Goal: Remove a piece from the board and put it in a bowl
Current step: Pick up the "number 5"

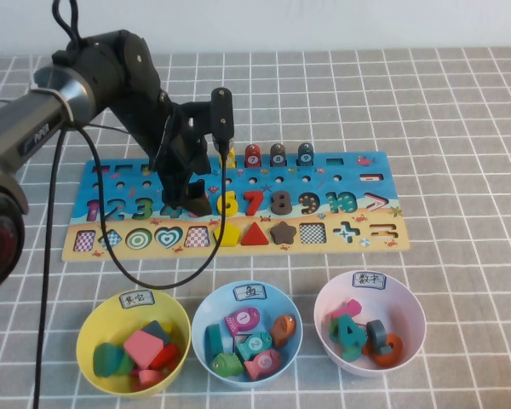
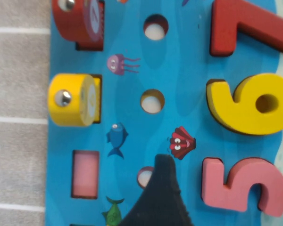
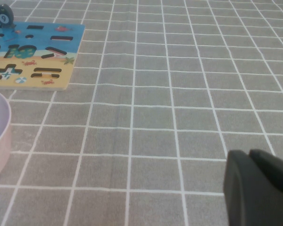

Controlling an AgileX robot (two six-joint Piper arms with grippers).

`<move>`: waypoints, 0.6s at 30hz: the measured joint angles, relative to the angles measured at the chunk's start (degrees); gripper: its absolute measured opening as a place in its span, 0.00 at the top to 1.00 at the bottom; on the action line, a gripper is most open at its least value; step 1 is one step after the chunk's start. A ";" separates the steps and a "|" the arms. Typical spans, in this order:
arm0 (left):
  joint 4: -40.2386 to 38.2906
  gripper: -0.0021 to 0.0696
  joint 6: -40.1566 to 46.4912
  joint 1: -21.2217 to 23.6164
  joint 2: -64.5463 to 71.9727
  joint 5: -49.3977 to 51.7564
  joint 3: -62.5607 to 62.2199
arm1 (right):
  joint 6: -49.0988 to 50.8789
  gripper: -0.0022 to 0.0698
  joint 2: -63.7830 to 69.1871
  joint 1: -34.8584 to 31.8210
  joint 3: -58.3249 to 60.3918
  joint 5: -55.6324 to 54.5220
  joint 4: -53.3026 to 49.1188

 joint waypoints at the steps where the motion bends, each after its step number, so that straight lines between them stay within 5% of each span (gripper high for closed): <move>1: 0.00 0.19 0.00 0.00 0.26 0.00 0.00 | 0.00 0.99 0.00 0.00 0.00 0.00 0.00; 18: 0.23 0.19 0.00 0.00 1.17 0.28 0.00 | 0.00 0.99 0.00 0.00 0.00 0.00 0.00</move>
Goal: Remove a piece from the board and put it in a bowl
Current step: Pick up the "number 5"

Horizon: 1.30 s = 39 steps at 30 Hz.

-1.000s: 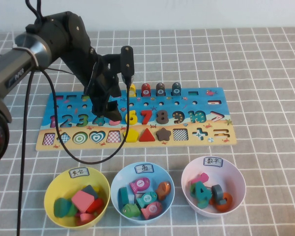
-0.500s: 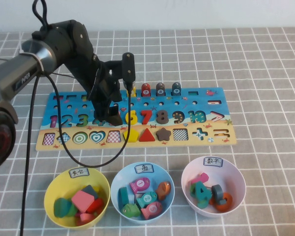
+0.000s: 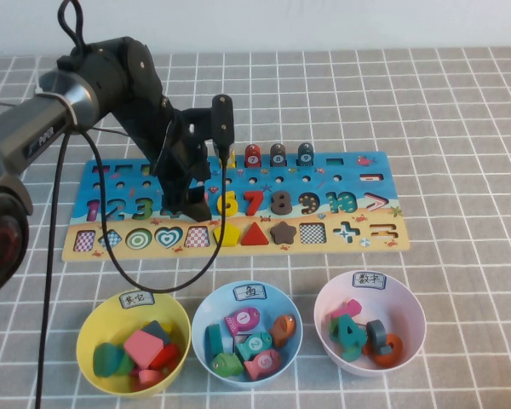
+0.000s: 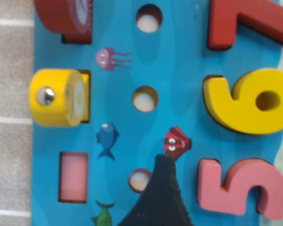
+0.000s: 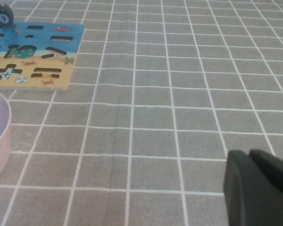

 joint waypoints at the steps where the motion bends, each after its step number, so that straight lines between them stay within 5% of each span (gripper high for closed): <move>1: 0.13 0.19 0.00 0.00 0.00 0.15 0.00 | 0.00 0.99 0.00 0.00 0.00 0.00 0.00; 24: 1.63 0.20 -0.71 0.19 1.09 1.03 0.00 | 0.00 0.99 0.00 0.00 0.00 0.00 0.00; 34: 1.54 0.51 -1.57 0.19 1.09 1.82 -0.20 | 0.00 0.99 0.00 0.00 0.00 0.00 0.00; 39: 1.67 0.52 -1.57 0.19 1.09 1.84 -0.20 | 0.00 0.99 0.00 0.00 0.00 0.00 0.00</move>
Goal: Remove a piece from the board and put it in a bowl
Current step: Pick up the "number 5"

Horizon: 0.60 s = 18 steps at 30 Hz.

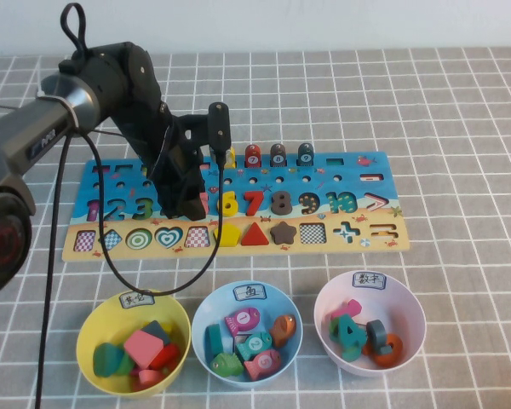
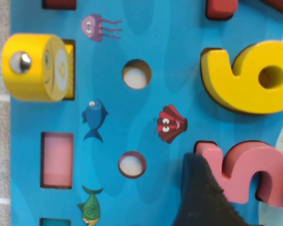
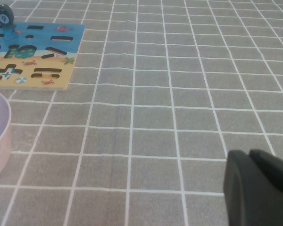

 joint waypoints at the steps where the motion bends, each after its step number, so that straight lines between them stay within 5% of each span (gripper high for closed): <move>1: 0.00 0.52 0.00 0.00 0.00 0.00 0.00 | 0.00 0.99 0.00 0.00 0.00 0.00 0.00; 18: 0.63 0.52 0.00 0.00 0.00 -0.28 0.00 | 0.00 0.99 0.00 0.00 0.00 0.00 0.02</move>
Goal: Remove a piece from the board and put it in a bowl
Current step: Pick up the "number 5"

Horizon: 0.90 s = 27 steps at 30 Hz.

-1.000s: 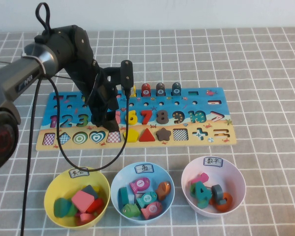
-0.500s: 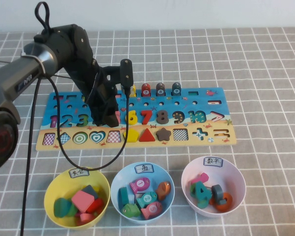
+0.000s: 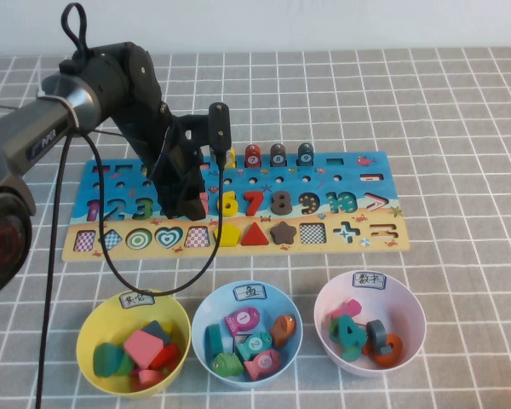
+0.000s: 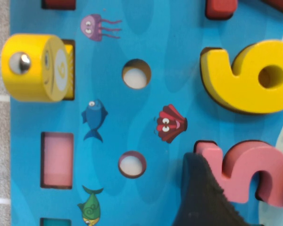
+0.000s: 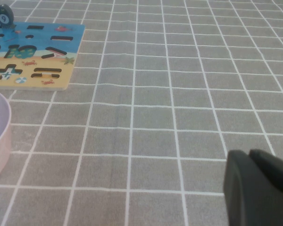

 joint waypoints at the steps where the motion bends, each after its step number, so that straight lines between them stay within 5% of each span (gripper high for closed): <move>1: 0.00 0.52 0.00 0.00 0.00 0.00 0.00 | 0.00 0.99 0.00 0.00 0.00 0.00 0.00; 27: 1.62 0.52 -1.46 0.04 -3.94 -0.95 -0.41 | 0.00 0.99 0.00 0.00 0.00 0.00 0.00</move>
